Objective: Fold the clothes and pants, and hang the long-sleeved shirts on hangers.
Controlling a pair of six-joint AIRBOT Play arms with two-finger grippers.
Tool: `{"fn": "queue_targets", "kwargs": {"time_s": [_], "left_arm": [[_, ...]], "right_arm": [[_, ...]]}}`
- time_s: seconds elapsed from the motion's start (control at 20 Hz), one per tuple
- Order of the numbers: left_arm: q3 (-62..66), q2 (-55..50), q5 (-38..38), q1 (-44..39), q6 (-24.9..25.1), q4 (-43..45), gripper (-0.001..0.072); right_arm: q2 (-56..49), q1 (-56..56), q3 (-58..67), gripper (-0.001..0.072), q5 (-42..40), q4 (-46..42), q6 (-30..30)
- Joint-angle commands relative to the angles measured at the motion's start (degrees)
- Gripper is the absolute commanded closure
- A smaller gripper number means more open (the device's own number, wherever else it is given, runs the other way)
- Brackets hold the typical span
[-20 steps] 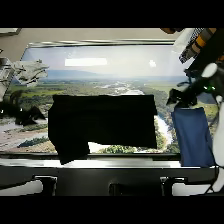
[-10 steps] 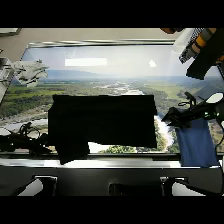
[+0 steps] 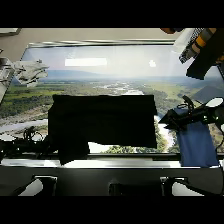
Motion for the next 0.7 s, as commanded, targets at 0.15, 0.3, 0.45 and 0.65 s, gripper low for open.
{"fn": "queue_targets", "kwargs": {"time_s": [0.15,0.3,0.45,0.65], "left_arm": [[-0.3,0.0,0.6,0.1,1.3,-0.5,0.0692],[-0.2,0.0,0.6,0.1,1.2,-0.5,0.0692],[-0.2,0.0,0.7,0.1,1.2,-0.5,0.0692],[-0.2,0.0,0.7,0.1,1.3,-0.5,0.0692]], "right_arm": [[-0.4,-4.5,-5.7,0.0243,-1.1,-1.8,-1.5],[-0.8,-4.3,-12.0,0.0243,-4.3,-1.4,-2.4],[-0.8,-4.3,-17.1,0.0244,-5.3,0.1,-3.7],[-0.8,-4.3,-21.6,0.0245,-7.3,5.0,-5.6]]}}
